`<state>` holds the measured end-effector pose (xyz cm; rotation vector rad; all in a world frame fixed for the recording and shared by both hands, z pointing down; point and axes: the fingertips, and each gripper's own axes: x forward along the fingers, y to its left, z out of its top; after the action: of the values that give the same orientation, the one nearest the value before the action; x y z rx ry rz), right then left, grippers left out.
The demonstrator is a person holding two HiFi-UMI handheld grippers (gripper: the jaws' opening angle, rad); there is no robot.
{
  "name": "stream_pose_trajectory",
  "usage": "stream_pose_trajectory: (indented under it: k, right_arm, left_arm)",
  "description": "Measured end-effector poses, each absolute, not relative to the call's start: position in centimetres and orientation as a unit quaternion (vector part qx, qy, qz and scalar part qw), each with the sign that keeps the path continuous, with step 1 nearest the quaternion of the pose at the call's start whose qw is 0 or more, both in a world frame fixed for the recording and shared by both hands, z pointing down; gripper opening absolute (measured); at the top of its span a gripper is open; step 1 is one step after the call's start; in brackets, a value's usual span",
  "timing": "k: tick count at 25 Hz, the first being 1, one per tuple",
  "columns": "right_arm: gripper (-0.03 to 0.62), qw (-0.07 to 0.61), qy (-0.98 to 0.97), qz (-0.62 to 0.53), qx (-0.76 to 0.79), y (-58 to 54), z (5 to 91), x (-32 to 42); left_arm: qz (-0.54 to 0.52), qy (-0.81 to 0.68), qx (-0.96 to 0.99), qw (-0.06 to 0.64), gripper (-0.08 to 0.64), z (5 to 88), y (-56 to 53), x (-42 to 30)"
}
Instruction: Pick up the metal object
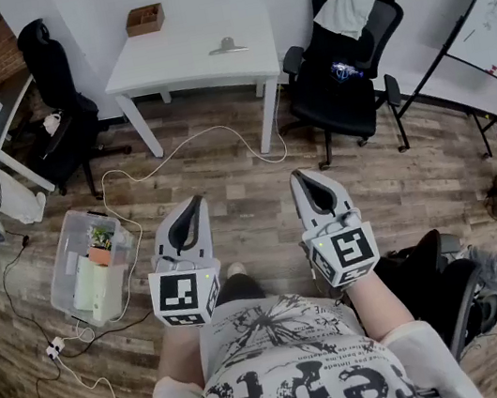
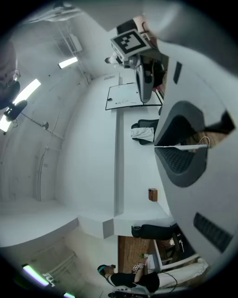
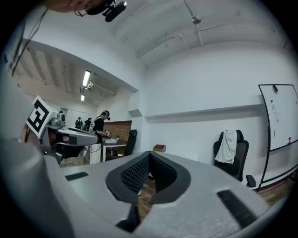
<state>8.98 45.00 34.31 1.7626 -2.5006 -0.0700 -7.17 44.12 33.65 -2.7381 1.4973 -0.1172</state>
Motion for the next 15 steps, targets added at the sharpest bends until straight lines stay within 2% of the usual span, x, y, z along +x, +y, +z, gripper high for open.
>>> stream_pose_trajectory:
  k: [15]
  right_arm:
    - [-0.009, 0.032, -0.815, -0.007, 0.579, 43.7, 35.2, 9.2]
  left_arm:
    - [-0.04, 0.478, -0.878, 0.005, 0.012, 34.4, 42.4, -6.8]
